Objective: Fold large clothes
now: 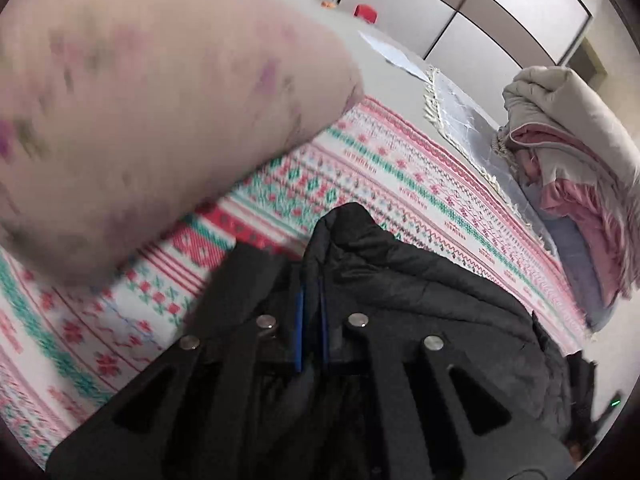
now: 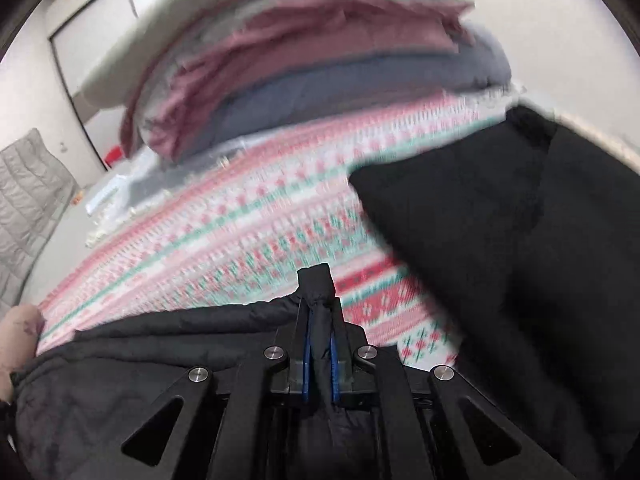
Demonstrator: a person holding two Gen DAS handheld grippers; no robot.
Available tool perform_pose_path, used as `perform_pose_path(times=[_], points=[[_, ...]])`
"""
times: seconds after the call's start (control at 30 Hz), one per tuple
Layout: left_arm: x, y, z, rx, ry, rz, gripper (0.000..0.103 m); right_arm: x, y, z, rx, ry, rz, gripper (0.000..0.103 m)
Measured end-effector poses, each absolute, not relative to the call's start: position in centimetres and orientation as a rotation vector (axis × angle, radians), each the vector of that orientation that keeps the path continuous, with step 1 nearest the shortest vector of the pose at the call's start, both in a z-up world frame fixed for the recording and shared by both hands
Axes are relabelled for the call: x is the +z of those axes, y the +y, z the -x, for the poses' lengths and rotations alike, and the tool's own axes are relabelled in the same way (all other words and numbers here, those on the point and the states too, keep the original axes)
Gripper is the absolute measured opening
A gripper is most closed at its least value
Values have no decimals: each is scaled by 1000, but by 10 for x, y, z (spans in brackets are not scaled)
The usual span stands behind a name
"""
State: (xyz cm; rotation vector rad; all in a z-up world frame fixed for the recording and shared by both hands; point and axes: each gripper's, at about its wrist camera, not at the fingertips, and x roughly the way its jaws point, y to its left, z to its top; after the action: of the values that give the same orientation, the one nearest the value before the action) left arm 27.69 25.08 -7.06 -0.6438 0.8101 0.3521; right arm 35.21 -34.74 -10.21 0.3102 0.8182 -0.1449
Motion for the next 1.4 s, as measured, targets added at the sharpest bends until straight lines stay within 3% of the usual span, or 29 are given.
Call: perform_pose_path(times=[0.13, 0.27, 0.33, 0.5, 0.73, 0.97, 1.13, 1.27, 1.4], points=[[-67, 249, -273, 353, 804, 635, 14, -112, -352, -353, -150, 840, -337, 10], [-53, 251, -265, 328, 794, 687, 48, -102, -360, -346, -179, 846, -355, 28], [-38, 250, -254, 323, 743, 721, 54, -87, -365, -337, -188, 821, -392, 34], [3, 230, -222, 331, 675, 639, 60, -40, -376, -288, -180, 689, -478, 72], [4, 107, -204, 48, 817, 434, 62, -20, -351, -234, -60, 748, -505, 74], [-7, -22, -191, -94, 862, 51, 62, -54, -289, -199, 94, 924, -426, 74], [-38, -31, -203, -61, 947, 17, 62, -57, -271, -200, 89, 923, -276, 74], [-59, -32, -213, -67, 1002, -4, 62, -88, -274, -218, 85, 1030, -288, 75], [-58, -29, -213, -69, 1020, 12, 62, -104, -267, -229, 105, 1041, -222, 83]])
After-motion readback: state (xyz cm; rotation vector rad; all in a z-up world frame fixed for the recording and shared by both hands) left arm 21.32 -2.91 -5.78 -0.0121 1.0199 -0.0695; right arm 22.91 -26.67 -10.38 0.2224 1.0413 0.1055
